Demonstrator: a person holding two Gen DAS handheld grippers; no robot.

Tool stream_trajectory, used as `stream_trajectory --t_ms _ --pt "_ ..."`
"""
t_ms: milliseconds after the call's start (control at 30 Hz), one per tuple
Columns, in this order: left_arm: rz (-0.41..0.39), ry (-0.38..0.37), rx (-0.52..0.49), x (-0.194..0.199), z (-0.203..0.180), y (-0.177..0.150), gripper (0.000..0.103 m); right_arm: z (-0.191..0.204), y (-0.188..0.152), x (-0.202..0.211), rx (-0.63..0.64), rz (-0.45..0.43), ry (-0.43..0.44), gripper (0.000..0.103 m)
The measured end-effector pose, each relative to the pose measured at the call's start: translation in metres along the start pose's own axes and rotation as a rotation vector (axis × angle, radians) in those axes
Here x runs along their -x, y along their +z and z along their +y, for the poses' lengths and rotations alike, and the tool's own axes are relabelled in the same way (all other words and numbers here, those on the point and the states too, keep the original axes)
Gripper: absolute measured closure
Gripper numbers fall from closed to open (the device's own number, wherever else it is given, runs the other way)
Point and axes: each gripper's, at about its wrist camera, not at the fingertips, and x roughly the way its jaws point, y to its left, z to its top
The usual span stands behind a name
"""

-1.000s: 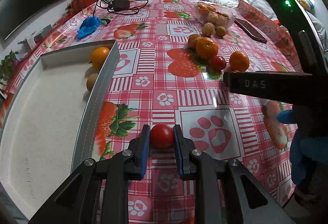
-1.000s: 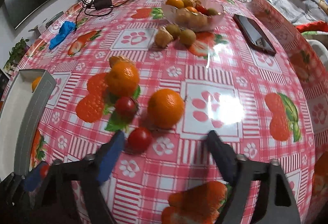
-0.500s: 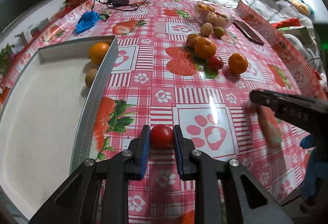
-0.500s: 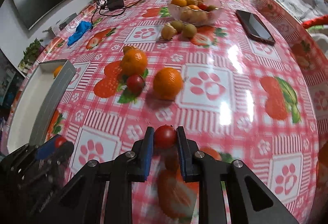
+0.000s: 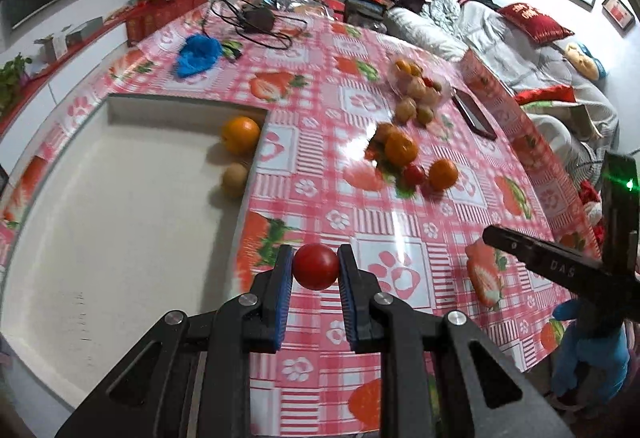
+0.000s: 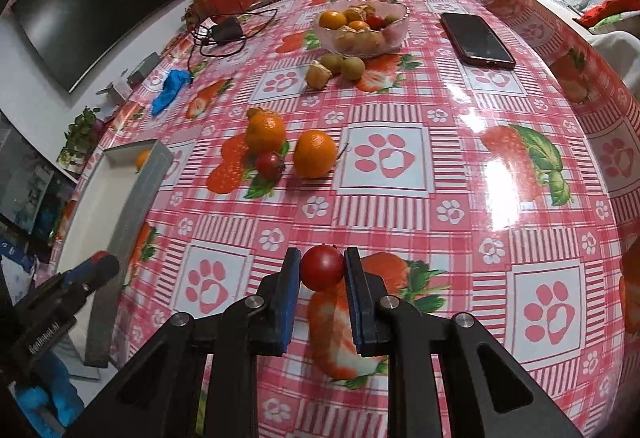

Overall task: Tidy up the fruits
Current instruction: 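Carry both red tomatoes into the white tray and open both grippers there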

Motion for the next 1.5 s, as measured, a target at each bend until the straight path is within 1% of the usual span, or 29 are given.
stream_trajectory --t_ms 133,300,433,633,800,933,1100,1200,1233,1300,1367,1433,1467,1500 --pt "-0.032 0.032 0.0 0.015 0.013 0.004 0.079 0.011 0.001 0.001 0.005 0.001 0.025 0.08" --pt "-0.068 0.102 0.02 0.026 0.041 0.006 0.079 0.036 0.007 0.001 0.042 0.002 0.047 0.08" --pt "-0.062 0.132 0.073 0.029 0.07 0.003 0.079 0.064 0.011 -0.002 0.082 0.01 0.07 0.08" --pt "-0.072 0.168 0.114 0.035 0.102 -0.006 0.079 0.116 0.014 -0.014 0.156 0.035 0.12 0.08" --pt "-0.058 0.19 0.152 0.032 0.127 -0.013 0.079 0.162 0.013 -0.025 0.227 0.062 0.155 0.08" --pt "-0.04 0.193 0.177 0.029 0.14 -0.019 0.079 0.196 0.01 -0.034 0.285 0.08 0.174 0.08" --pt "-0.019 0.192 0.179 0.024 0.148 -0.026 0.079 0.225 0.005 -0.045 0.332 0.101 0.191 0.08" --pt "-0.009 0.21 0.182 0.021 0.152 -0.03 0.078 0.238 0.002 -0.053 0.354 0.117 0.194 0.08" --pt "-0.002 0.219 0.186 0.019 0.154 -0.031 0.076 0.242 0.0 -0.056 0.36 0.123 0.196 0.08" --pt "0.012 0.226 0.2 0.017 0.159 -0.033 0.063 0.248 -0.002 -0.059 0.37 0.135 0.199 0.08" --pt "0.01 0.238 0.214 0.018 0.161 -0.035 0.037 0.254 -0.005 -0.064 0.382 0.15 0.2 0.08" --pt "-0.005 0.248 0.228 0.021 0.164 -0.037 0.029 0.256 -0.007 -0.068 0.378 0.169 0.208 0.08" --pt "-0.009 0.249 0.235 0.023 0.165 -0.038 0.027 0.256 -0.007 -0.07 0.37 0.18 0.211 0.079" --pt "-0.008 0.248 0.239 0.024 0.166 -0.038 0.027 0.256 -0.007 -0.071 0.364 0.187 0.211 0.076"
